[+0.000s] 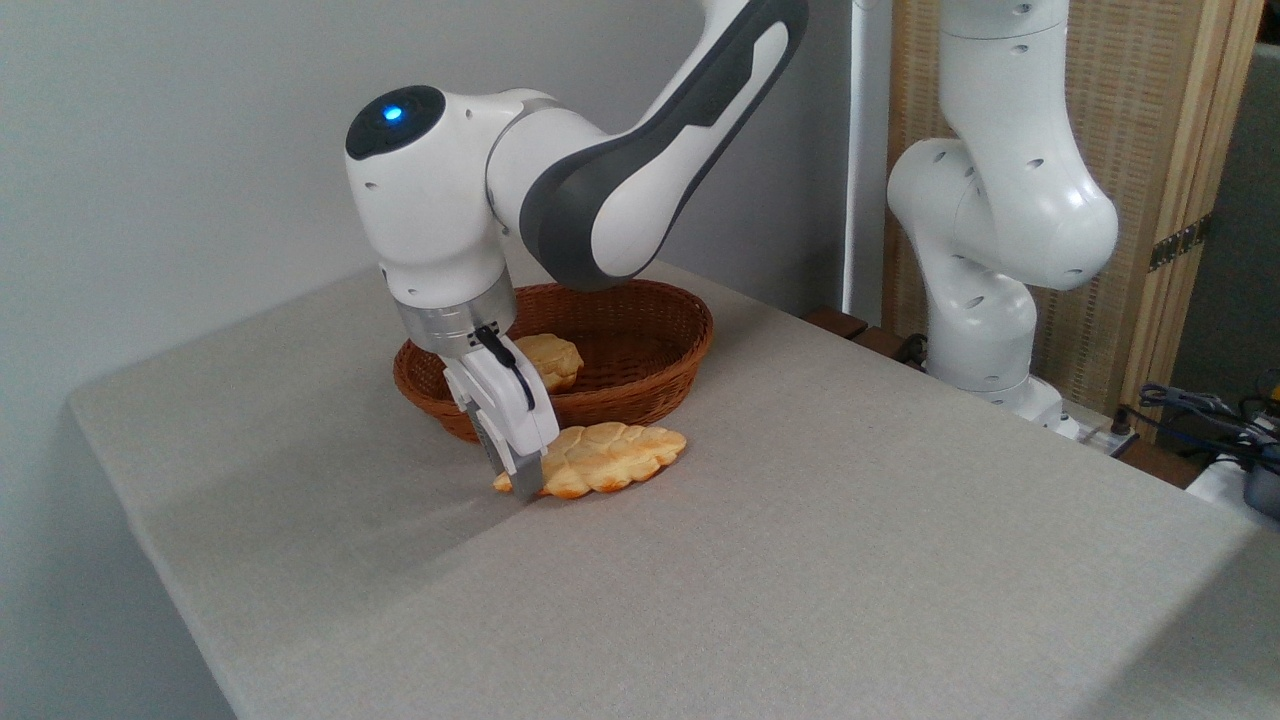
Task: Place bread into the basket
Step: 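Lift the flatbread and carry it into the wicker basket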
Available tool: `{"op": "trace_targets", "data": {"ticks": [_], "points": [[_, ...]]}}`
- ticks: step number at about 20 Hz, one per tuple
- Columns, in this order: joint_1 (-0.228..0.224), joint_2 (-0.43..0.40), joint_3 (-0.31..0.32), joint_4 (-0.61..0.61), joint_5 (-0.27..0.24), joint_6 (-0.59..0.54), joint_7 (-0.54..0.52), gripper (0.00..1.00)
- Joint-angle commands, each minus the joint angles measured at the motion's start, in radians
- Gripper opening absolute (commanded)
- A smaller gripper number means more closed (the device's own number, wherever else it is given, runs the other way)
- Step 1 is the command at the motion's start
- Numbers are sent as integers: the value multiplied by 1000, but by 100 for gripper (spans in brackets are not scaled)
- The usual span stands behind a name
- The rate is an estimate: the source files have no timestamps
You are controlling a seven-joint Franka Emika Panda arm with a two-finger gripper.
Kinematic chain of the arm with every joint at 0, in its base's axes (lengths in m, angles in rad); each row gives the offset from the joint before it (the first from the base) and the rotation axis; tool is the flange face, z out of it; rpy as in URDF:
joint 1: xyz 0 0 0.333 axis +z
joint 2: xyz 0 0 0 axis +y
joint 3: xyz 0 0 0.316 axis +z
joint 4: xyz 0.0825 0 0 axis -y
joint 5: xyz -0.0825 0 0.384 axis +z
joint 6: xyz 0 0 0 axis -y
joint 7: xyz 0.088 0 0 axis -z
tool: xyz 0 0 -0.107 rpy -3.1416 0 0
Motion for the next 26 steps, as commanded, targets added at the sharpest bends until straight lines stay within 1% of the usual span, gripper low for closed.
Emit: {"op": "trace_targets", "data": {"ticks": [1,5,7,10,13,15,16,17,19,20,21,22,23,24,26], "points": [[0,-30,14,5,-9,-18,25,0],[0,-70,34,6,-8,-18,54,0],[0,-105,56,8,-8,-20,80,0],[-1,-157,70,24,-8,-20,93,0],[-6,-200,60,41,-6,-26,86,0],[-12,-210,56,80,-8,-90,82,0],[-15,-211,45,92,-9,-128,79,0],[-13,-214,19,95,-17,-153,79,0],[-15,-220,-22,94,-21,-191,50,0],[-15,-220,-42,91,-21,-213,12,0],[-16,-219,-55,87,-35,-228,-33,0],[-26,-219,-62,83,-67,-243,-70,0],[-38,-219,-62,74,-83,-260,-93,0],[-44,-219,-64,72,-84,-276,-105,0],[-58,-217,-64,69,-104,-299,-148,0]]}}
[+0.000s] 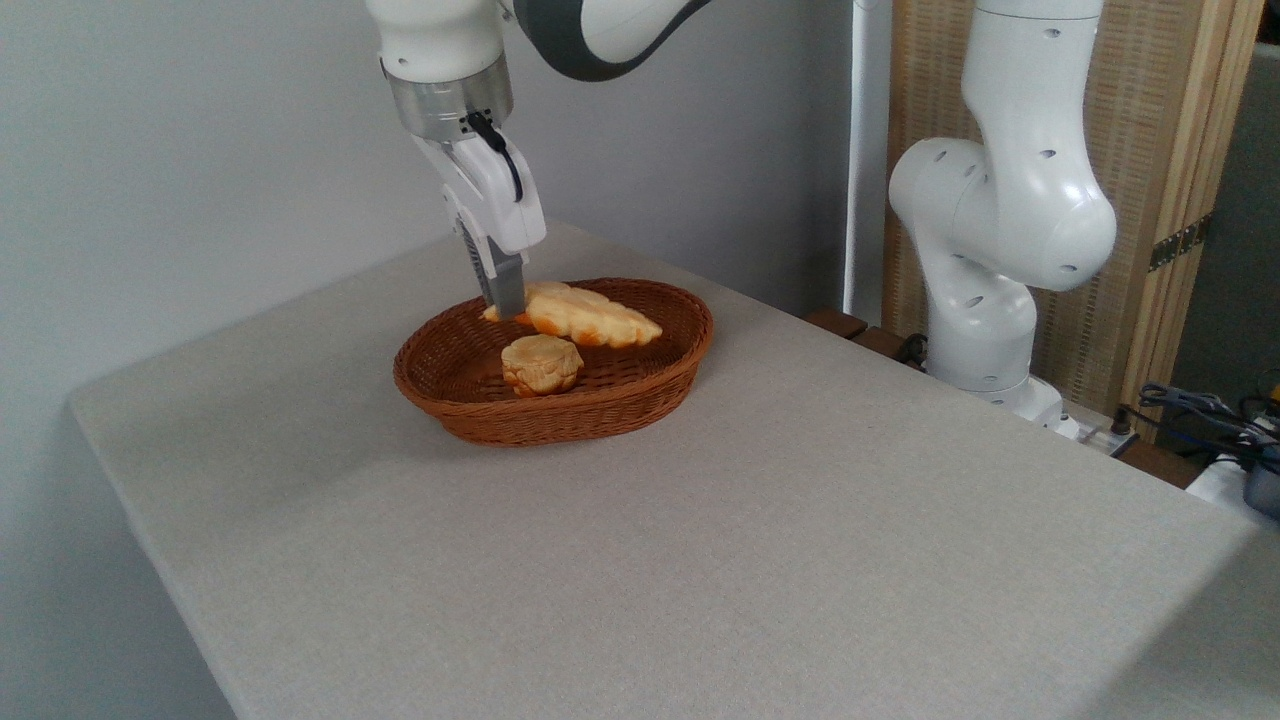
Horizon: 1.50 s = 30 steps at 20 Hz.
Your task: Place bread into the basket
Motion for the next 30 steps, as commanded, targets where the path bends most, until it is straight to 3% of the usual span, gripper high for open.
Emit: {"op": "trace_targets", "data": {"ticks": [1,2,3,4,6,8,19,25,28,30], "points": [[-20,6,10,-7,-64,-43,-85,2],[-27,7,10,-16,-81,-43,-117,7],[-36,10,10,-29,-86,-43,-137,21],[-37,10,10,-39,-86,-44,-145,59],[-42,10,10,-61,-86,-44,-145,82],[-44,13,10,-69,-84,-44,-144,97],[-42,7,22,-35,-54,-35,-127,100],[-40,-4,23,29,160,20,-116,100],[-33,-4,49,33,215,32,-98,100],[-33,-13,85,34,221,32,-30,100]]}}
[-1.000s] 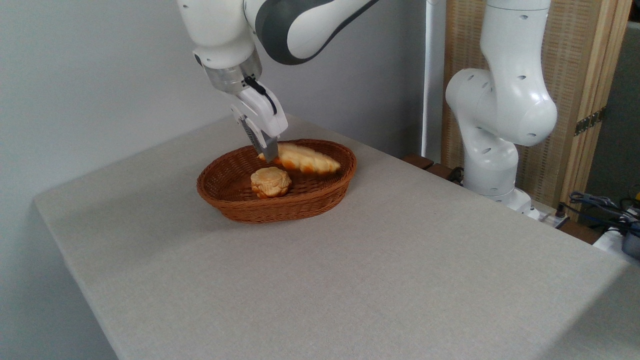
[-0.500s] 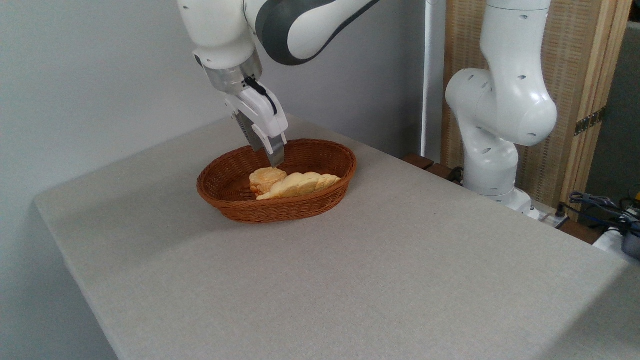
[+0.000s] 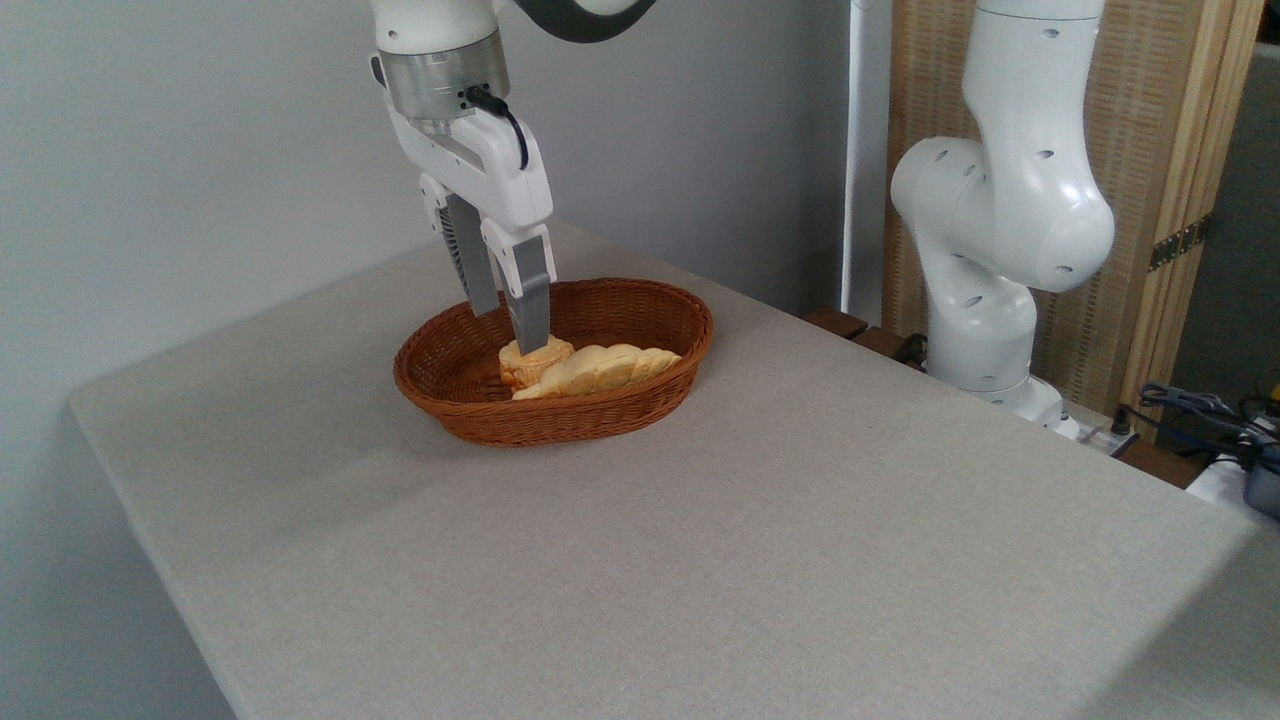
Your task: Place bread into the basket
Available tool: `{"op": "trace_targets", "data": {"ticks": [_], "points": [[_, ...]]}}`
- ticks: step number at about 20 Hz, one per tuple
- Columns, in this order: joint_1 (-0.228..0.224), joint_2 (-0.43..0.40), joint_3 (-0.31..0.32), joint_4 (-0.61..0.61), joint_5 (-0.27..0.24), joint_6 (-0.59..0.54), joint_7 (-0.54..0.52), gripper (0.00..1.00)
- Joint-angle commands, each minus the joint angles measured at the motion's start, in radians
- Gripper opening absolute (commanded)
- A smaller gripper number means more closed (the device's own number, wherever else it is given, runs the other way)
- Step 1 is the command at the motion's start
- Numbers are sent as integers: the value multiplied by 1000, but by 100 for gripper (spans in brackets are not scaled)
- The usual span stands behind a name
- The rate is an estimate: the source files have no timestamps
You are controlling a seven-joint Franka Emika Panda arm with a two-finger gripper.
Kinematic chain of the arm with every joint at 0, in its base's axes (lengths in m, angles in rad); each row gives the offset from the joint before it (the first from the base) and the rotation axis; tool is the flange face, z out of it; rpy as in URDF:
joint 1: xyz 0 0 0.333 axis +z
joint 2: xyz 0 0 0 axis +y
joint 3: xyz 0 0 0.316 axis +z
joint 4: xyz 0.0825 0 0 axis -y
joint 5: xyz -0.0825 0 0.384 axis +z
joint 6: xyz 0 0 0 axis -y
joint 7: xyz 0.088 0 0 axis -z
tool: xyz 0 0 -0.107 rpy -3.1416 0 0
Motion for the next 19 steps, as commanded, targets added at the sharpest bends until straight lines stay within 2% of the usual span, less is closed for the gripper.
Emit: {"op": "trace_targets", "data": {"ticks": [1,6,11,19], "points": [[-3,-13,62,5,24,7,113,100],[-1,-13,125,23,24,4,169,100],[3,-13,160,41,24,-9,206,100],[3,-13,176,43,16,-7,196,100]]}}
